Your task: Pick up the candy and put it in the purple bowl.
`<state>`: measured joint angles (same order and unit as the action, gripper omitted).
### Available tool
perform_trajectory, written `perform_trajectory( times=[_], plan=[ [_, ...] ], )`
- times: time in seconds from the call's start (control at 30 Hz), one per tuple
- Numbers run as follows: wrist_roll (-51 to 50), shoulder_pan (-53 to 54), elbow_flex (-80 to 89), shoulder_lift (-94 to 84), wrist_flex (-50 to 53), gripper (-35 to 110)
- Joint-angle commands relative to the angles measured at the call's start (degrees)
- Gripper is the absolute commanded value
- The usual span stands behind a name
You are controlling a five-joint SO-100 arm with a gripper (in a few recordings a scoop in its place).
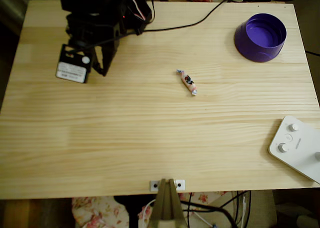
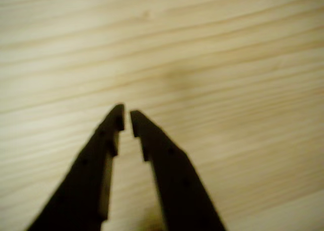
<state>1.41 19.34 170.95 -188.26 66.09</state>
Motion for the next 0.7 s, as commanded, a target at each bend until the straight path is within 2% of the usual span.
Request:
perform_trajectory(
  times=[0.0, 0.67],
  plan=[
    [0.70, 0.88, -0.62, -0.79, 0.26, -1],
    [1.49, 0.00, -0.62, -0.79, 0.18, -1]
  ],
)
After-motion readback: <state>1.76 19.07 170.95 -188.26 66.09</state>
